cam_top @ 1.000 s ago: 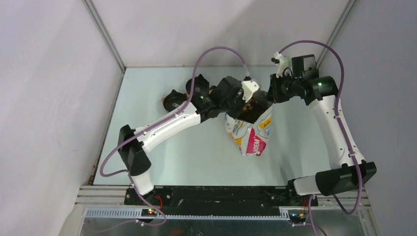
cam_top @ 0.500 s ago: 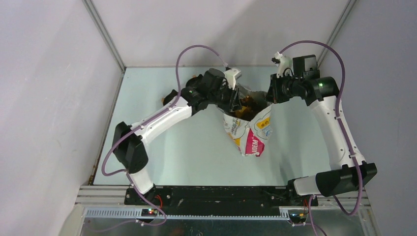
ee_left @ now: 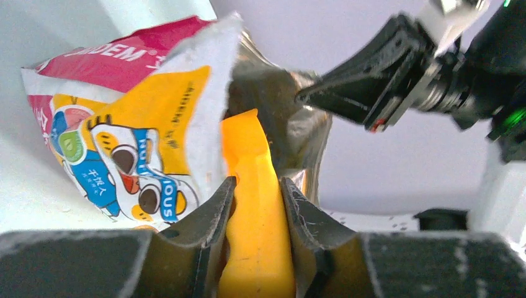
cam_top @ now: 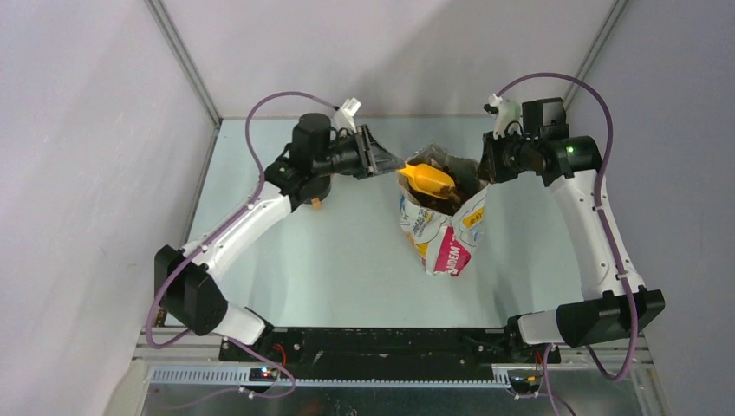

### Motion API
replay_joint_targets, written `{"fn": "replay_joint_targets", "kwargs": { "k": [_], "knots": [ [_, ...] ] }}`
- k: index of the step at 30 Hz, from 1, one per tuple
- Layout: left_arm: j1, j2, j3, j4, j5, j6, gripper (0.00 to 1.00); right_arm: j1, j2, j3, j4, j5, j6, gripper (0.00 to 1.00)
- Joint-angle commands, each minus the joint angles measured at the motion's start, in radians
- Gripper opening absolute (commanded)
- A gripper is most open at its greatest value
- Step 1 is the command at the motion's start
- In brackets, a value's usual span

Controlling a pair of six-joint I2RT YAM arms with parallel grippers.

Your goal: Serve the pet food

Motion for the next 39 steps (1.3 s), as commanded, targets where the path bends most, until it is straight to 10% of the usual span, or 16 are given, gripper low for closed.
{"fn": "replay_joint_targets", "kwargs": {
  "k": [1,16,27,39],
  "knots": [
    [0.061,-0.049,-0.133,0.306,0.091,-0.324,0.0,-0.014,-0.053,0.051,0.077,-0.007,-0.028,0.0],
    [0.137,-0.077,-0.433,0.836,0.221,-0.683,0.0,-0.018,-0.053,0.09,0.014,0.017,-0.039,0.0],
    [0.049,0.02,0.111,-0.256,0.023,0.283,0.0,0.012,-0.041,0.147,0.026,-0.019,-0.009,0.0],
    [-0.297,0.2,0.343,-0.455,-0.648,0.958,0.0,0.052,-0.027,0.145,0.056,-0.064,0.039,0.0]
  ]
}}
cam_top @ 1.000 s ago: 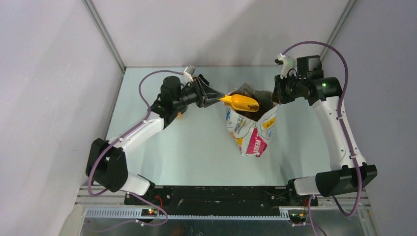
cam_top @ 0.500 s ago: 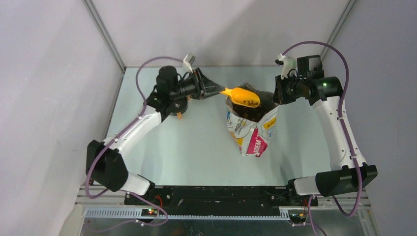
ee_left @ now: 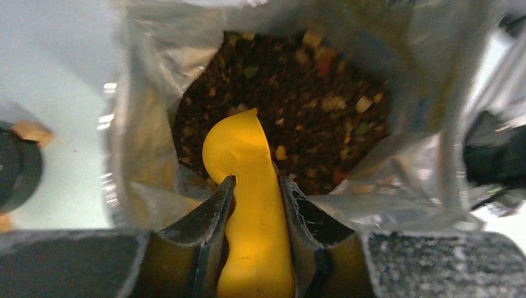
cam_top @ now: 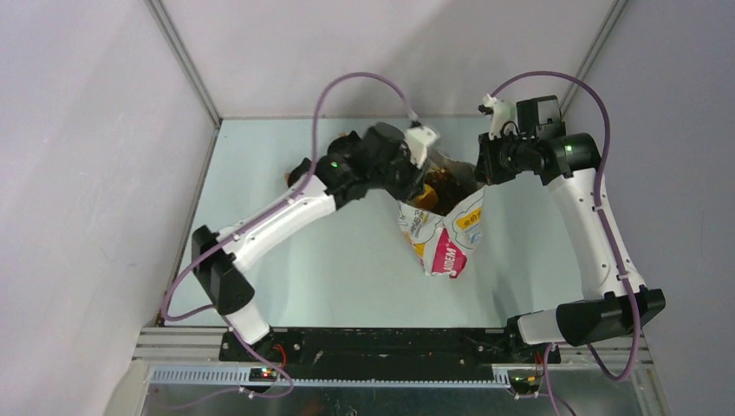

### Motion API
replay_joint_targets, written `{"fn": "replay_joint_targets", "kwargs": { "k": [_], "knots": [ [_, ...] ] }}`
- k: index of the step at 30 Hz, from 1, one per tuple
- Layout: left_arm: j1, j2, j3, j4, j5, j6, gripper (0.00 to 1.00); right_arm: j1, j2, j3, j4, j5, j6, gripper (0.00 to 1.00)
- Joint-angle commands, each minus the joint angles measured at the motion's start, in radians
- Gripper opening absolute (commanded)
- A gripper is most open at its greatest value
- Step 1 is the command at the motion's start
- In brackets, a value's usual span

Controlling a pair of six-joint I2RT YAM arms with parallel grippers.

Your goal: Serve the pet food

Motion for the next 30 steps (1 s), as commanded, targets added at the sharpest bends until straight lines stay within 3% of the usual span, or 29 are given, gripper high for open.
{"fn": "replay_joint_targets", "kwargs": {
  "k": [1,7,12,15,19,25,30],
  "knots": [
    [-0.096,0.054,0.024,-0.063,-0.33,0.309,0.0,0.018,-0.037,0.092,0.125,-0.094,0.036,0.0],
    [-0.115,0.133,0.011,-0.098,-0.284,0.234,0.0,0.027,-0.039,0.075,0.132,-0.107,0.047,0.0],
    [-0.082,0.15,-0.006,-0.089,-0.007,-0.007,0.0,0.026,-0.041,0.071,0.13,-0.109,0.043,0.0],
    [-0.031,0.109,-0.055,0.063,0.201,-0.233,0.0,0.022,-0.046,0.053,0.132,-0.109,0.042,0.0],
    [0.051,0.059,-0.186,0.31,0.339,-0.467,0.0,0.017,-0.051,0.035,0.135,-0.108,0.042,0.0],
    [0.119,-0.003,-0.329,0.629,0.449,-0.787,0.0,0.006,-0.05,0.028,0.132,-0.097,0.031,0.0],
    [0.162,-0.044,-0.383,0.768,0.471,-0.949,0.0,-0.021,-0.044,0.028,0.128,-0.097,0.022,0.0]
  ]
}}
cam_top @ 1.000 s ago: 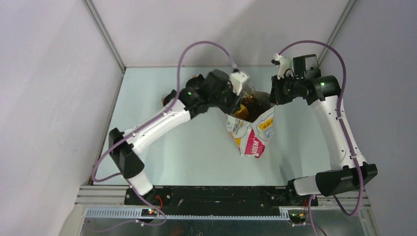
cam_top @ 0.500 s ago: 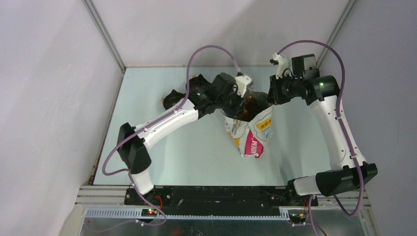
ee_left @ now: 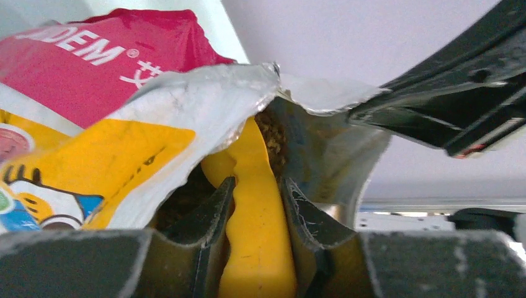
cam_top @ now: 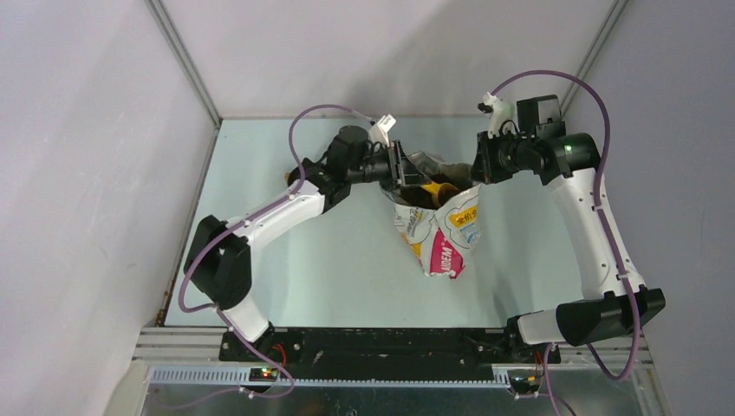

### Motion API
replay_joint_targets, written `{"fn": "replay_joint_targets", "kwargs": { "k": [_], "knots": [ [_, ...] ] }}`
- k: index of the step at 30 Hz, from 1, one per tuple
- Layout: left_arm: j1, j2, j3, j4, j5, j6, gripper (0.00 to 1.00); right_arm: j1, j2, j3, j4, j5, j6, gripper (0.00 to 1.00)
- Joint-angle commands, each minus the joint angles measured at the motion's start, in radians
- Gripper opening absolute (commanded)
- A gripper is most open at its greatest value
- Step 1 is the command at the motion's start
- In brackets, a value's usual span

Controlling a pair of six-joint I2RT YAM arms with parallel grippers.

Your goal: Serve the pet food

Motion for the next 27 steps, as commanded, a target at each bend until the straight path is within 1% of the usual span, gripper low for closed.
{"fn": "replay_joint_targets", "kwargs": {
  "k": [1,8,11,15,17,19,20,22,25,26,27],
  "knots": [
    [0.027,-0.074,-0.03,0.189,0.142,-0.283,0.0,-0.032,-0.044,0.031,0.102,-0.043,-0.006,0.0],
    [0.11,-0.153,-0.054,0.192,0.161,-0.324,0.0,-0.06,-0.04,0.034,0.1,-0.045,-0.012,0.0],
    [0.149,-0.188,-0.114,0.231,0.177,-0.351,0.0,-0.062,-0.041,0.034,0.102,-0.043,-0.011,0.0],
    [0.173,-0.223,-0.183,0.251,0.191,-0.371,0.0,-0.064,-0.038,0.036,0.099,-0.04,-0.008,0.0],
    [0.18,-0.231,-0.23,0.293,0.191,-0.416,0.0,-0.064,-0.036,0.04,0.097,-0.039,-0.006,0.0],
    [0.185,-0.234,-0.289,0.369,0.181,-0.529,0.0,-0.065,-0.034,0.046,0.095,-0.036,-0.004,0.0],
    [0.186,-0.231,-0.317,0.385,0.176,-0.553,0.0,-0.064,-0.033,0.047,0.095,-0.035,-0.002,0.0],
    [0.182,-0.209,-0.339,0.433,0.161,-0.62,0.0,-0.065,-0.032,0.048,0.093,-0.031,0.0,0.0],
    [0.185,-0.155,-0.33,0.545,0.211,-0.721,0.0,-0.065,-0.025,0.051,0.086,-0.021,0.001,0.0],
    [0.205,-0.15,-0.33,0.568,0.225,-0.737,0.0,-0.065,-0.023,0.053,0.083,-0.015,-0.001,0.0],
    [0.217,-0.143,-0.335,0.626,0.247,-0.769,0.0,-0.064,-0.023,0.058,0.075,-0.011,-0.006,0.0]
  ]
}}
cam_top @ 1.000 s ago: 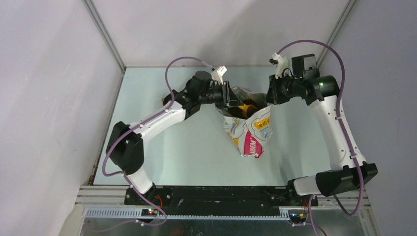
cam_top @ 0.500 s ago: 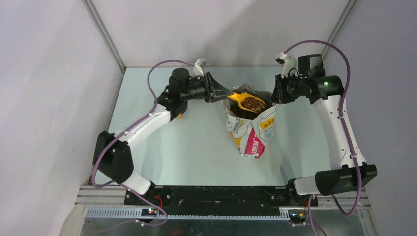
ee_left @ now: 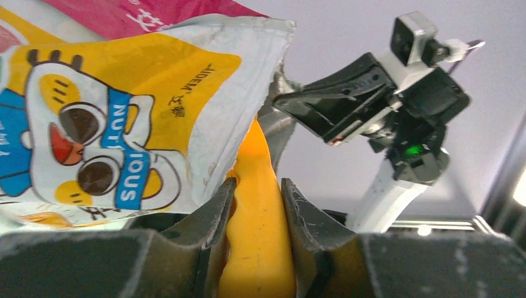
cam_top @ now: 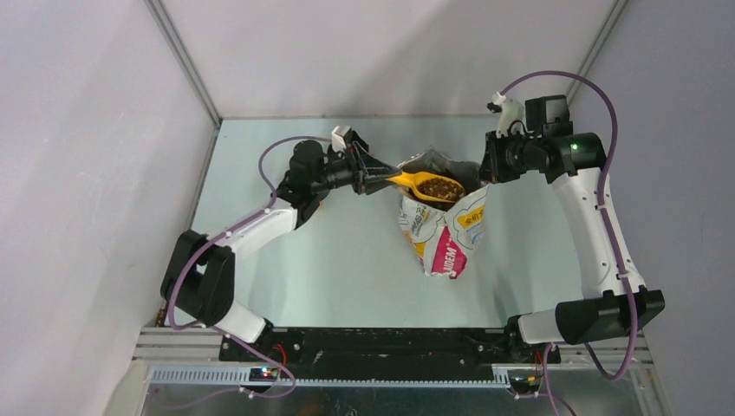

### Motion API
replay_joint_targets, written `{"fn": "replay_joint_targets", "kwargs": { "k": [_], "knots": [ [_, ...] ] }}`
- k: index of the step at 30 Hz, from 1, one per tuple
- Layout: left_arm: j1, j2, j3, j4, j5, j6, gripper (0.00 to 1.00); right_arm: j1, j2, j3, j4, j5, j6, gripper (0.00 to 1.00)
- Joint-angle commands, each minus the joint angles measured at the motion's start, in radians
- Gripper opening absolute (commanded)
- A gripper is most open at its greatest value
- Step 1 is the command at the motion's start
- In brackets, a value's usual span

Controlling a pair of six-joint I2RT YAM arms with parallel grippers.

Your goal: Serve the pet food

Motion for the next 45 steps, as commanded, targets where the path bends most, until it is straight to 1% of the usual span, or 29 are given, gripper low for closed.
{"fn": "replay_joint_targets", "kwargs": {
  "k": [1,2,3,5,8,14,16,17,18,19,20,21,22,23,24,26,32,41,45],
  "knots": [
    [0.049,0.039,-0.012,0.242,0.073,-0.176,0.0,-0.004,-0.022,0.065,0.089,-0.011,-0.005,0.0],
    [0.05,0.052,-0.022,0.287,0.054,-0.213,0.0,-0.005,-0.021,0.072,0.085,-0.009,-0.012,0.0],
    [0.038,0.098,-0.029,0.354,0.042,-0.24,0.0,-0.004,-0.016,0.077,0.08,-0.004,-0.014,0.0],
    [0.022,0.157,-0.012,0.413,0.057,-0.295,0.0,-0.005,-0.01,0.086,0.075,0.004,-0.016,0.0],
    [0.031,0.176,-0.001,0.415,0.073,-0.303,0.0,-0.004,-0.007,0.093,0.069,0.005,-0.021,0.0],
    [0.059,0.122,0.004,0.357,0.064,-0.22,0.0,-0.006,-0.014,0.071,0.085,-0.006,-0.024,0.0],
    [0.063,0.085,0.022,0.307,0.066,-0.156,0.0,-0.005,-0.008,0.068,0.091,-0.019,-0.015,0.0],
    [0.064,0.072,0.03,0.232,0.059,-0.073,0.0,-0.006,-0.006,0.072,0.091,-0.022,-0.013,0.0],
    [0.066,0.045,0.061,0.166,0.054,-0.022,0.0,-0.006,-0.006,0.074,0.091,-0.025,-0.013,0.0],
    [0.066,0.031,0.082,-0.006,0.034,0.108,0.0,-0.006,-0.006,0.077,0.091,-0.025,-0.015,0.0],
    [0.064,0.008,0.137,-0.099,0.016,0.181,0.0,-0.005,-0.008,0.077,0.092,-0.026,-0.017,0.0],
    [0.063,-0.002,0.167,-0.257,-0.019,0.315,0.0,-0.005,-0.009,0.075,0.094,-0.027,-0.018,0.0],
    [0.059,-0.016,0.216,-0.367,-0.058,0.369,0.0,-0.005,-0.013,0.071,0.098,-0.029,-0.018,0.0],
    [0.058,-0.019,0.237,-0.428,-0.08,0.454,0.0,-0.005,-0.015,0.067,0.101,-0.032,-0.015,0.0],
    [0.056,-0.025,0.27,-0.518,-0.117,0.483,0.0,-0.005,-0.019,0.058,0.105,-0.038,-0.014,0.0],
    [0.056,-0.035,0.296,-0.593,-0.16,0.552,0.0,-0.005,-0.023,0.05,0.111,-0.047,-0.008,0.0],
    [0.045,-0.069,0.323,-0.709,-0.229,0.723,0.0,-0.006,-0.027,0.05,0.114,-0.057,-0.008,0.0],
    [0.037,-0.083,0.353,-0.755,-0.277,0.804,0.0,-0.006,-0.027,0.053,0.119,-0.062,0.01,0.0],
    [0.003,-0.094,0.387,-0.787,-0.314,0.892,0.0,-0.006,-0.031,0.047,0.117,-0.058,0.009,0.0]
  ]
}}
